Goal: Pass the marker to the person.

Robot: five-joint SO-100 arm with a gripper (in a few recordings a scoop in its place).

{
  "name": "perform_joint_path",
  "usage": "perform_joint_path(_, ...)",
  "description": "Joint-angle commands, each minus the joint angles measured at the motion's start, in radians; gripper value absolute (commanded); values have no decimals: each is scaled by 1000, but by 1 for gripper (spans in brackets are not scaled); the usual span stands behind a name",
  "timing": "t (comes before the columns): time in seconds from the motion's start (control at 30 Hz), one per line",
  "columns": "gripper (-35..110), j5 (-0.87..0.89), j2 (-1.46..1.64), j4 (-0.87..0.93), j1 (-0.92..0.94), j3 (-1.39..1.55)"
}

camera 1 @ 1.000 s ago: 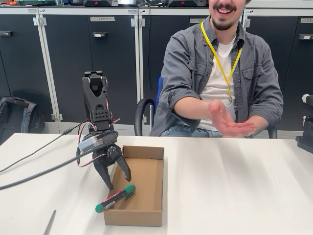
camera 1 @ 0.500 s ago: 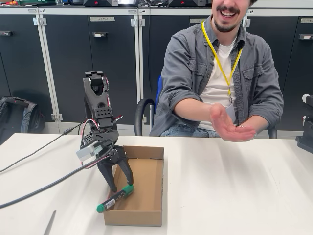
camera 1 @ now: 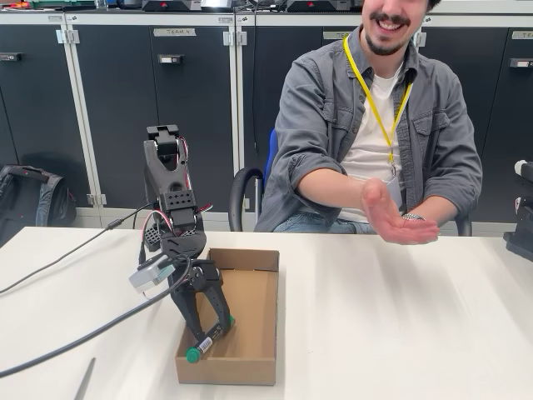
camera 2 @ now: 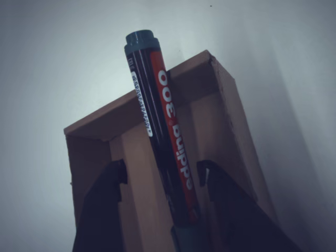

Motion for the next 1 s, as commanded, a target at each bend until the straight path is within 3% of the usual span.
perform_joint_path(0.0, 28, 40, -3, 35, -9, -52)
perform_joint_path(0.1, 23, 84, -2, 81, -9, -71)
perform_joint_path(0.23, -4, 69, 6, 149, -20, -86)
perform_joint_path(0.37, -5, 129, 5, 212, -29, -127)
perform_joint_path(0.47, -5, 112, 21, 164, -40, -129)
perform_joint_path(0.63, -5, -127, 95, -48, -71, -152)
perform_joint_path(0.77, -5, -410, 152, -377, -138, -101)
perform_joint_path(0.97, -5, -540, 172, -327, -282, -325)
